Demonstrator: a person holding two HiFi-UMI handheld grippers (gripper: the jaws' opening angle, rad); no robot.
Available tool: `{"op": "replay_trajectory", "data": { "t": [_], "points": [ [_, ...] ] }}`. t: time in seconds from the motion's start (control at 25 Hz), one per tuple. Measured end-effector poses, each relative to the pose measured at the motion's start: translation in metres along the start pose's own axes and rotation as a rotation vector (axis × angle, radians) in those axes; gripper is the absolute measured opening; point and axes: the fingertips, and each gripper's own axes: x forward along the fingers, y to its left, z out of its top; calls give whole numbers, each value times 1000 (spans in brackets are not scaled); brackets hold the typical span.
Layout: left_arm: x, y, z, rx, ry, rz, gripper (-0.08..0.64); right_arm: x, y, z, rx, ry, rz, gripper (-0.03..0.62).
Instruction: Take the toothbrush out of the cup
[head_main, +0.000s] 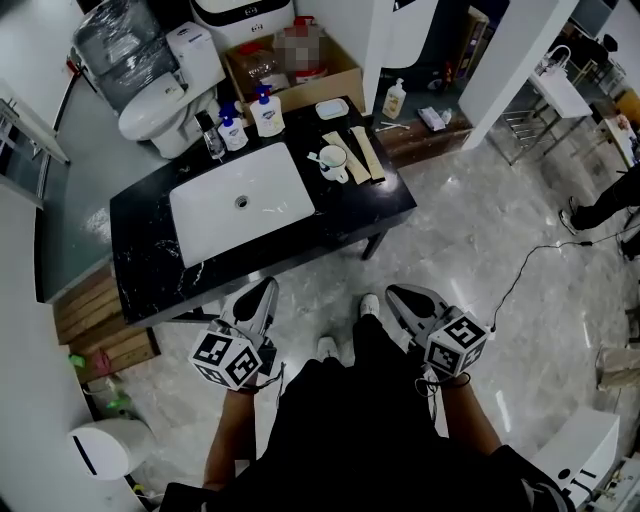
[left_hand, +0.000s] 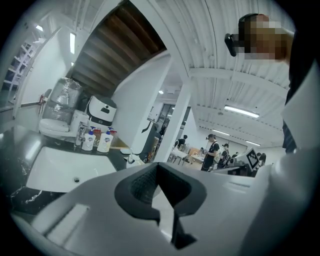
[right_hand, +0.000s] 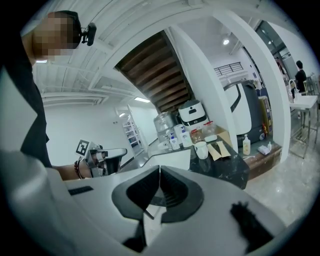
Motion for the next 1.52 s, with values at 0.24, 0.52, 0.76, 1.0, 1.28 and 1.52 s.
{"op": "replay_trajectory", "data": {
  "t": [0.24, 0.52, 0.76, 1.0, 1.28, 1.52],
  "points": [
    [27, 14, 7, -7, 7, 82, 8, 24, -41, 19, 10, 9, 59, 15],
    [79, 19, 16, -15, 9, 138, 8, 51, -89, 33, 15, 47, 156, 15],
    [119, 21, 18, -25, 25, 166, 8, 67, -131, 43, 32, 71, 192, 15],
    [147, 22, 23, -26, 31, 186, 8, 77, -160, 53, 47, 77, 223, 15],
    [164, 24, 30, -32, 27, 245, 8, 90, -180, 62, 54, 91, 285, 15],
    [166, 22, 32, -41, 7, 296, 8, 106, -193, 65, 35, 122, 330, 15]
  ]
}}
